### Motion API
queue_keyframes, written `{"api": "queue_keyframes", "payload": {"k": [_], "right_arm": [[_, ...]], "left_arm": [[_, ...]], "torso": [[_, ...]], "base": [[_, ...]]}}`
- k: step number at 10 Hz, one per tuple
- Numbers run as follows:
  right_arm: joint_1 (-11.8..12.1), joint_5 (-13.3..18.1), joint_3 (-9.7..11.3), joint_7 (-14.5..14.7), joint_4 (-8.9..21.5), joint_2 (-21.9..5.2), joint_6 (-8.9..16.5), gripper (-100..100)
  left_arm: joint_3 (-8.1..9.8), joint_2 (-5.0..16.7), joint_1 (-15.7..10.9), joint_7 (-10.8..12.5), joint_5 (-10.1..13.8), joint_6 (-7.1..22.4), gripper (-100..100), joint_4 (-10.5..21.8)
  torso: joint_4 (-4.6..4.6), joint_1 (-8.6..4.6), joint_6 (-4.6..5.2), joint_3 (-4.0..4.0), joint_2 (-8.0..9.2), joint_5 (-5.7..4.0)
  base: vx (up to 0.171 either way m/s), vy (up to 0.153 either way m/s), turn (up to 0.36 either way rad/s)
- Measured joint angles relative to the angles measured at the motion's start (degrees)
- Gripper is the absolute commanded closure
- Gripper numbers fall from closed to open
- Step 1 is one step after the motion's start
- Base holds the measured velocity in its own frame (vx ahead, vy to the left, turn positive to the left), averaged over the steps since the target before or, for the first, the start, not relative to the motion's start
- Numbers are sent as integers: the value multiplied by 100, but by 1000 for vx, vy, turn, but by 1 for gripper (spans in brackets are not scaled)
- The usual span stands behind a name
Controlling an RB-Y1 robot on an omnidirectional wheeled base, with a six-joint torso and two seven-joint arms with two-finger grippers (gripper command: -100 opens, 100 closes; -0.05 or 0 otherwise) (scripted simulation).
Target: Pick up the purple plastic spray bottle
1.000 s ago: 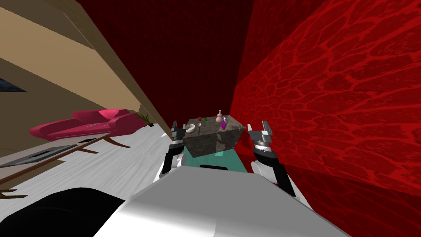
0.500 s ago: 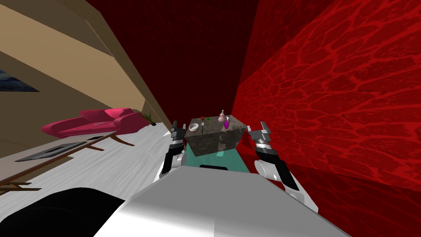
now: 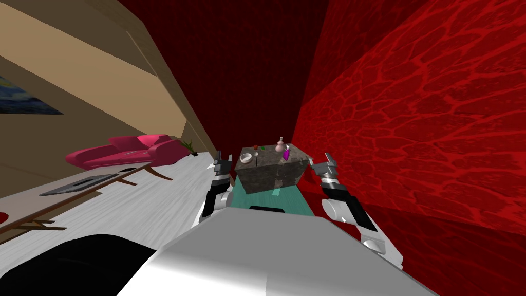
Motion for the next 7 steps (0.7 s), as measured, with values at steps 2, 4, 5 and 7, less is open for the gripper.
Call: {"api": "queue_keyframes", "payload": {"k": [2,4,5,7], "right_arm": [[-182,-269,-164,-263,192,-172,366,-100],[-271,-518,-263,-543,418,-334,649,-100],[-319,-635,-314,-664,469,-381,827,-100],[-439,-899,-407,-943,710,-559,1108,-100]], "left_arm": [[0,0,0,0,0,0,0,0],[0,0,0,0,0,0,0,0],[0,0,0,0,0,0,0,0],[0,0,0,0,0,0,0,0]], "torso": [[0,7,-1,-1,0,1],[0,4,1,1,2,1],[-1,3,0,-2,-4,0],[-3,-3,0,-6,-11,-1]], "base": [[-38,96,58],[-17,76,28],[-1,82,64],[6,58,29]]}}
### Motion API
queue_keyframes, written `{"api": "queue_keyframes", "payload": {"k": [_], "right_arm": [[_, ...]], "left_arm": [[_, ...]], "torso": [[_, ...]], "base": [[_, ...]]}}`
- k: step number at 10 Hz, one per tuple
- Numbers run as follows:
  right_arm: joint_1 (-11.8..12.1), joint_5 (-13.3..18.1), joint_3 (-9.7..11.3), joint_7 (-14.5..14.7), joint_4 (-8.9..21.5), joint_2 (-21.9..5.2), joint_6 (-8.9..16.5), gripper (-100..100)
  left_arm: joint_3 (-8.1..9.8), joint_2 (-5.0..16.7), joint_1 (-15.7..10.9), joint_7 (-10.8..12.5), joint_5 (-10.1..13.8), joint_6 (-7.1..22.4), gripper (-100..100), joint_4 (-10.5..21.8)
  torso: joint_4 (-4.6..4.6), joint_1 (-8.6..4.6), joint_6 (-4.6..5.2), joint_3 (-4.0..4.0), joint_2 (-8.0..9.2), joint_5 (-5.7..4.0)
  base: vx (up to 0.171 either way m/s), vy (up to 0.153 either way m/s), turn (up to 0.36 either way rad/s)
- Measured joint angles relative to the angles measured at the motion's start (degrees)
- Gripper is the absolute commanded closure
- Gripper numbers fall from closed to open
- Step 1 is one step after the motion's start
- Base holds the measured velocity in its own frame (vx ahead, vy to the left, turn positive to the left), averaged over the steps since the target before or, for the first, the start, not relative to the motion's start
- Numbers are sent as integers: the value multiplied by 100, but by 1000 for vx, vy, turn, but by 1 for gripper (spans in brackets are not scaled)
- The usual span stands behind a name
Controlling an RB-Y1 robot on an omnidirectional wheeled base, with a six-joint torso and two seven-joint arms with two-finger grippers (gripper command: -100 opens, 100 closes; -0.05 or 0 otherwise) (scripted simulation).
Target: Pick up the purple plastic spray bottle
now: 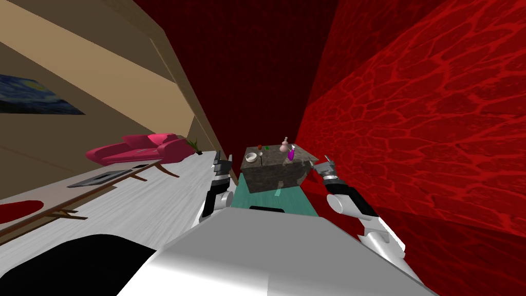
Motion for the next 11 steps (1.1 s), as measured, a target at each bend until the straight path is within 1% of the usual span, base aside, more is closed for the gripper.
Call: {"api": "queue_keyframes", "payload": {"k": [1,3,4,5,6,7,8,10,11], "right_arm": [[-87,-122,-19,-110,141,-61,127,-100],[-180,-329,-105,-298,233,-153,434,-100],[-214,-399,-118,-371,293,-186,547,-100],[-323,-563,-139,-496,498,-326,655,-100],[-372,-619,-160,-566,535,-324,776,-100],[-435,-751,-195,-662,606,-371,944,-100],[-549,-915,-217,-803,762,-433,1120,-100],[-700,-1151,-228,-986,988,-519,1397,-100],[-743,-1220,-233,-1049,1047,-533,1509,-100]], "left_arm": [[0,0,0,0,0,0,0,0],[0,0,0,0,0,0,0,0],[0,0,0,0,0,0,0,0],[0,0,0,0,0,0,0,0],[0,0,0,0,0,0,0,0],[0,0,0,0,0,0,0,0],[0,0,0,0,0,0,0,0],[0,1,0,0,0,0,0,0],[1,1,1,0,0,0,0,0]], "torso": [[0,-2,-1,-1,-2,-1],[-1,-9,-1,-2,-4,-2],[-1,-12,1,-2,-3,-3],[-2,-13,-1,-5,-9,-3],[-2,-13,1,-5,-8,-3],[-2,-14,0,-6,-10,-3],[-4,-12,-1,-10,-17,-3],[-4,-17,0,-9,-15,-4],[-3,-18,1,-7,-12,-4]], "base": [[8,38,21],[14,33,32],[28,35,40],[24,26,25],[31,27,49],[52,33,70],[40,22,20],[37,14,31],[41,11,47]]}}
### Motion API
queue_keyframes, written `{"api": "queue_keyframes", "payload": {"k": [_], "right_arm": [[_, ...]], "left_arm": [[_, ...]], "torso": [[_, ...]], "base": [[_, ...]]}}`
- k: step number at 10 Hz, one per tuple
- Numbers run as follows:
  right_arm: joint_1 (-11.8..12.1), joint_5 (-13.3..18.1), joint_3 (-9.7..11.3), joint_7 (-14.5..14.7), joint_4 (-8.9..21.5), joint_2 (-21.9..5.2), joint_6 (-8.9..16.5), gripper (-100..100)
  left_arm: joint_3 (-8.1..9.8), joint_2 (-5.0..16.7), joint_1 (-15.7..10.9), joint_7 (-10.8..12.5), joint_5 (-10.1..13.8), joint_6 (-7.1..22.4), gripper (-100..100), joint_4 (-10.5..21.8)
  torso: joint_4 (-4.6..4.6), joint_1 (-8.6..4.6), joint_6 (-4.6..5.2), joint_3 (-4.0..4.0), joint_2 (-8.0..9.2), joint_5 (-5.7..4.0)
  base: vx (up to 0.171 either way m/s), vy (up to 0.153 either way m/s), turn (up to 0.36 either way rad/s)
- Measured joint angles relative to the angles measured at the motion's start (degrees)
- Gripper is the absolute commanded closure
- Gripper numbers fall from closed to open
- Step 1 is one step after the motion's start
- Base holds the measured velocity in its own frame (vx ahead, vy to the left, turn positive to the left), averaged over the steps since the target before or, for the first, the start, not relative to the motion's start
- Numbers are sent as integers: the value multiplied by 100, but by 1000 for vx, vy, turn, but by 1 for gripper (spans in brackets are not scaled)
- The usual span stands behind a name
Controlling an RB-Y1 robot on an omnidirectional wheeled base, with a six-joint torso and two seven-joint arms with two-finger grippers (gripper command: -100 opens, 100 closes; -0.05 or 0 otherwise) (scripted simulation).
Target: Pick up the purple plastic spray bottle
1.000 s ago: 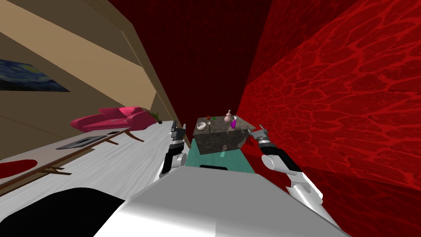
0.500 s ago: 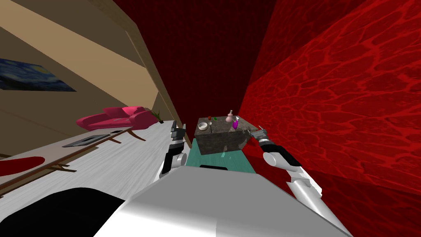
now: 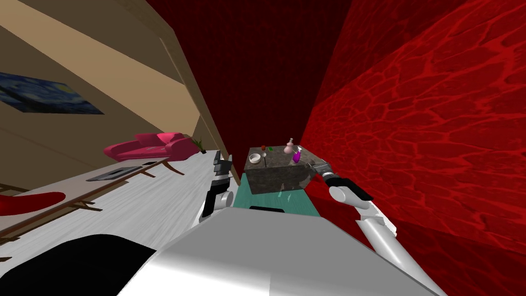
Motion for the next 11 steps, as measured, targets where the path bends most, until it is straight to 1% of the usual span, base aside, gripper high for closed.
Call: {"api": "queue_keyframes", "payload": {"k": [1,2,3,5,6,8,9,11], "right_arm": [[-75,-160,-23,-104,110,-86,152,-100],[-194,-356,-21,-243,297,-191,295,-100],[-269,-424,-36,-324,367,-191,444,-100],[-484,-775,-20,-532,694,-345,736,-100],[-547,-853,-38,-615,753,-369,884,-100],[-759,-1095,-51,-834,996,-460,1247,-100],[-809,-1242,-38,-889,1097,-531,1344,-100],[-1026,-1546,-26,-1063,1375,-664,1629,-100]], "left_arm": [[0,0,0,0,0,0,0,0],[0,0,0,0,0,0,0,0],[0,0,0,0,0,0,0,0],[0,0,0,0,0,0,0,0],[0,0,0,0,0,0,0,0],[0,0,0,0,0,0,0,0],[0,0,0,0,0,0,0,0],[0,0,0,0,0,0,0,0]], "torso": [[0,-2,-1,-1,-2,0],[-2,1,-2,-6,-12,0],[-2,-2,0,-6,-9,0],[-4,-7,-2,-10,-17,-1],[-3,-10,1,-7,-11,-2],[-4,-6,-1,-10,-17,-1],[-3,-9,1,-6,-9,-2],[-2,-12,0,-6,-10,-2]], "base": [[71,20,68],[59,8,25],[61,7,38],[71,-10,48],[64,-2,32],[69,-7,45],[48,-15,32],[74,-19,57]]}}
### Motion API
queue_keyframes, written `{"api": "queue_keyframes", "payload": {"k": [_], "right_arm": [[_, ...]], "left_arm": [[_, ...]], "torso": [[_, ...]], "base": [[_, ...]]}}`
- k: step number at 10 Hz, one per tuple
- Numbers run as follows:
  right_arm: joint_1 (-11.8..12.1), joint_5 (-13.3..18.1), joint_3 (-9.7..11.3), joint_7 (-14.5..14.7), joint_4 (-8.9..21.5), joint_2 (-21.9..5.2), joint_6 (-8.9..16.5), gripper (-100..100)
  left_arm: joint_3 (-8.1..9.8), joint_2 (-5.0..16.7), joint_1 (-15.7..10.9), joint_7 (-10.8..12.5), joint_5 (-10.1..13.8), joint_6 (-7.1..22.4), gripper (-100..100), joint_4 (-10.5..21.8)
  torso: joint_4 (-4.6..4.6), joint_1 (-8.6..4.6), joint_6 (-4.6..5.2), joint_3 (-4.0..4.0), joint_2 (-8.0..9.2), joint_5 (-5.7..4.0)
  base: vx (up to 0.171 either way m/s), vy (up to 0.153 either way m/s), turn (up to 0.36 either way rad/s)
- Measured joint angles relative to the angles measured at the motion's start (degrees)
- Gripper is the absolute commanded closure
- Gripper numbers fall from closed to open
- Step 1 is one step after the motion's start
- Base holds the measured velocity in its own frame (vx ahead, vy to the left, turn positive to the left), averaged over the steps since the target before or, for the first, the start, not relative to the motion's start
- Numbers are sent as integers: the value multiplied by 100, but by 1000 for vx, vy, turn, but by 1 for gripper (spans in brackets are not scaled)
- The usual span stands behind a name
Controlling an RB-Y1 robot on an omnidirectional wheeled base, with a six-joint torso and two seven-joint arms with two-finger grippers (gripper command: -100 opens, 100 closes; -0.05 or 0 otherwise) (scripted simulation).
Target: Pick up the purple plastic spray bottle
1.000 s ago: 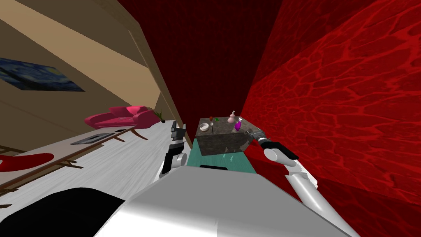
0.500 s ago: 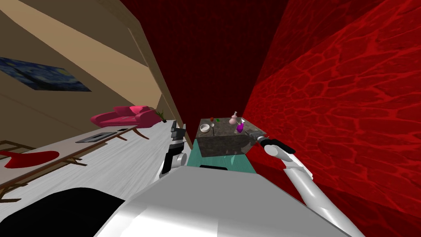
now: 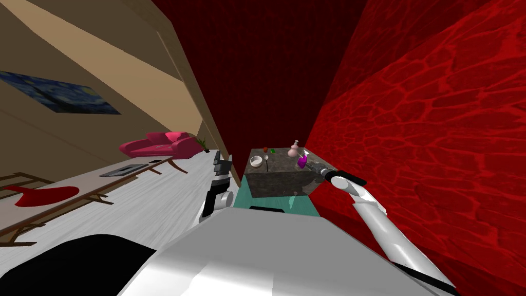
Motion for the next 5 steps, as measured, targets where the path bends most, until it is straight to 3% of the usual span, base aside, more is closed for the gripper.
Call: {"api": "queue_keyframes", "payload": {"k": [5], "right_arm": [[-441,-666,17,-485,571,-302,741,-100]], "left_arm": [[0,0,0,0,0,0,0,0]], "torso": [[-1,4,2,0,0,1]], "base": [[69,-9,31]]}}
